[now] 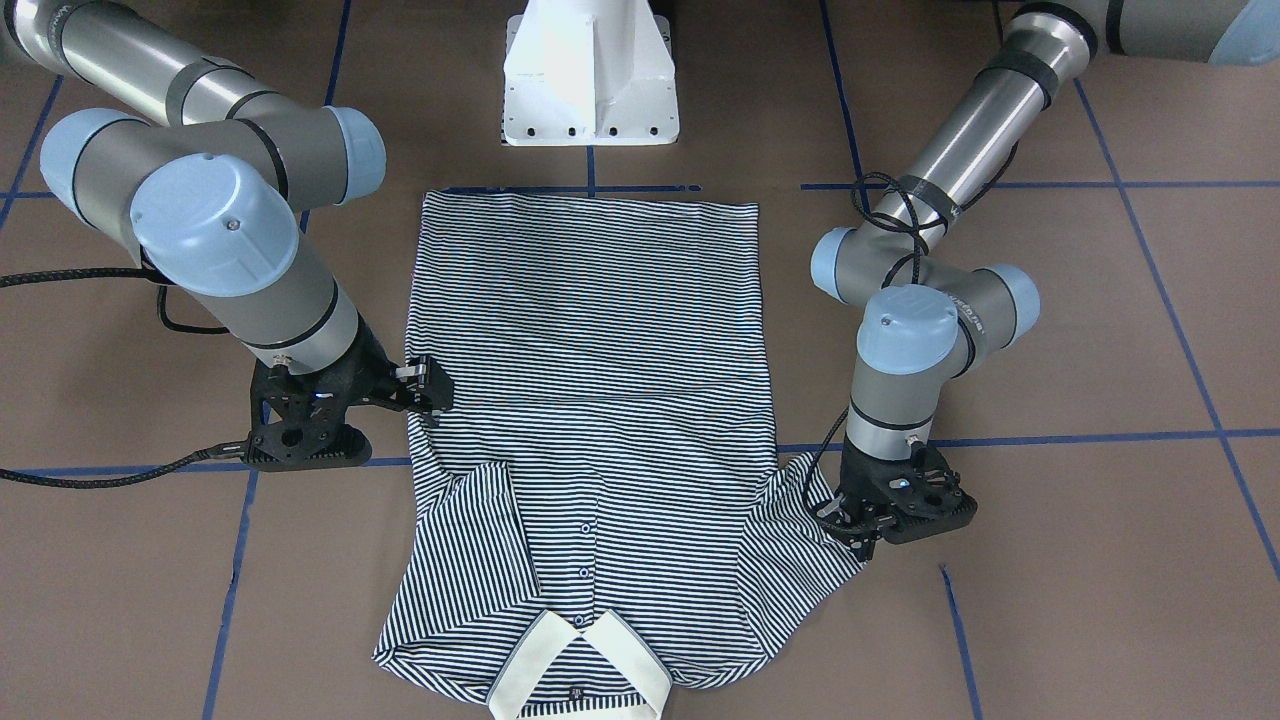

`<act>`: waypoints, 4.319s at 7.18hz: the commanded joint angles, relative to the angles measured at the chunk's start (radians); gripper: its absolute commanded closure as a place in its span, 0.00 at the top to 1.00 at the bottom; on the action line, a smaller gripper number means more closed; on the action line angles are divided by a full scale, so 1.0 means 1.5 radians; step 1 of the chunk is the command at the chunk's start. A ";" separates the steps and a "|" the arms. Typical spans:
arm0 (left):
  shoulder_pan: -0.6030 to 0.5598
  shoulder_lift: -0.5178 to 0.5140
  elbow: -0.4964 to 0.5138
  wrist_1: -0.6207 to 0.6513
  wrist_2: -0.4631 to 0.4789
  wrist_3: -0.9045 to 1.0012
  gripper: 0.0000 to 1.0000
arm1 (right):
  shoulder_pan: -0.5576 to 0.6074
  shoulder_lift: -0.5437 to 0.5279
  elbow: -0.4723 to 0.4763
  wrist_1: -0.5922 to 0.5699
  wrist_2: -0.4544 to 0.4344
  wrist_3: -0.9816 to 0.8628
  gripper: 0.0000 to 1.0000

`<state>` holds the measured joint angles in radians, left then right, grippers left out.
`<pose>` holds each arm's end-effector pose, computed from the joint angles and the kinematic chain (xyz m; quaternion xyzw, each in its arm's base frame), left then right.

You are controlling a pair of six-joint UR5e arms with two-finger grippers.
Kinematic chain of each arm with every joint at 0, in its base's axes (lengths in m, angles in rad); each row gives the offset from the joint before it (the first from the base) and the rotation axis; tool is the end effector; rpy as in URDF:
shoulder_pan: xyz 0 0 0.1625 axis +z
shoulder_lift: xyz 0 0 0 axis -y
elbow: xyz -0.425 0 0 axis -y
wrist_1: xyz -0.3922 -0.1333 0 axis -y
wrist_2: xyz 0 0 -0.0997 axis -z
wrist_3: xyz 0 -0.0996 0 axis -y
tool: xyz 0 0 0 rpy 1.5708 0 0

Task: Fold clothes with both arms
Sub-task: 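Grasp the sleeve nearest the left gripper and fold it onto the shirt body, then move both grippers down to the shirt hem nearest the robot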

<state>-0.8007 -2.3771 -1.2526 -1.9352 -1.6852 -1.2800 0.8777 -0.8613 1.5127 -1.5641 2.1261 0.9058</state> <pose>0.4647 -0.6543 0.2628 0.1698 0.3798 -0.2064 0.8856 -0.3975 -0.6050 0.2531 0.0307 -0.4036 0.0085 0.9144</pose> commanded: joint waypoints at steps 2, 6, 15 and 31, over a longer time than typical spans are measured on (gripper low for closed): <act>0.038 -0.107 0.120 -0.019 0.000 -0.112 0.00 | 0.000 -0.002 0.015 0.001 0.000 0.002 1.00; 0.054 -0.163 0.245 -0.139 0.034 -0.173 0.00 | 0.000 -0.003 0.009 0.001 -0.001 0.001 1.00; 0.043 0.113 -0.251 0.041 -0.070 0.055 1.00 | -0.181 -0.164 0.218 0.002 -0.168 0.246 1.00; 0.044 0.177 -0.387 0.076 -0.067 0.065 1.00 | -0.461 -0.331 0.329 0.029 -0.333 0.527 0.49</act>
<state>-0.7348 -2.1123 -1.8318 -1.8209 -1.7856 -1.1827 0.1917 -1.3579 2.0096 -1.5201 1.6249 1.6966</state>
